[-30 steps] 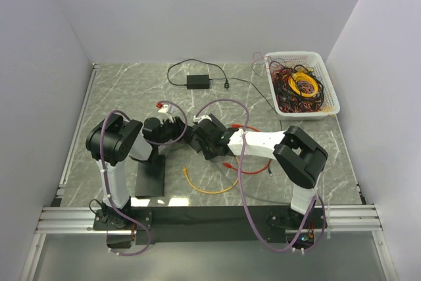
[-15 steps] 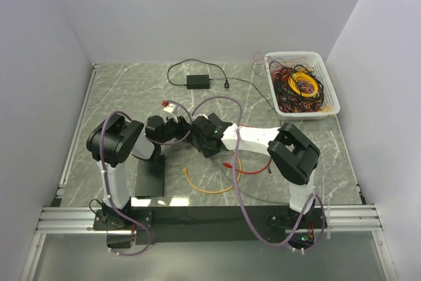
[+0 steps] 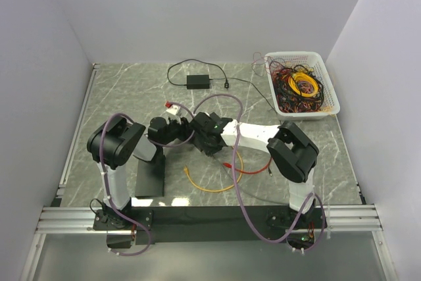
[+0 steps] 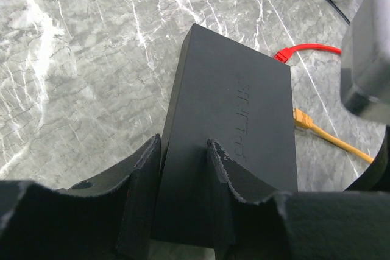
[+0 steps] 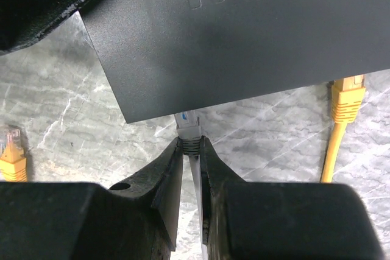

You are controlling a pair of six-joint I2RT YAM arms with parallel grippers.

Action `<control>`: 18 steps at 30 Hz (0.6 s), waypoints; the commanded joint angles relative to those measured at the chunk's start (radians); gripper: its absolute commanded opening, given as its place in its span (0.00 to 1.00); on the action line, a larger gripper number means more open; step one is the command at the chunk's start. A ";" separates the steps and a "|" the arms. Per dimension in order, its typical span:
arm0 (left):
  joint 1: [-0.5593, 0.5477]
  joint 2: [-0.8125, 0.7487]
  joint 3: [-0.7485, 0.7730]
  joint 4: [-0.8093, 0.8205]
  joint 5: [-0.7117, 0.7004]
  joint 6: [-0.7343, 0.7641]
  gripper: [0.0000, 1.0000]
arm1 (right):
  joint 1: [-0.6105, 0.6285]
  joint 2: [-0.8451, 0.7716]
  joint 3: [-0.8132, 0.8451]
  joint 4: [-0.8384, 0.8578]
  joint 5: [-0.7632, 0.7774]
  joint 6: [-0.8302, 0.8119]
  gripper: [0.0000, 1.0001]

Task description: Insert the plug into the switch port

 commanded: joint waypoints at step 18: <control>-0.277 -0.104 -0.082 -0.260 0.023 0.135 0.12 | -0.071 -0.033 0.120 0.444 -0.006 0.035 0.00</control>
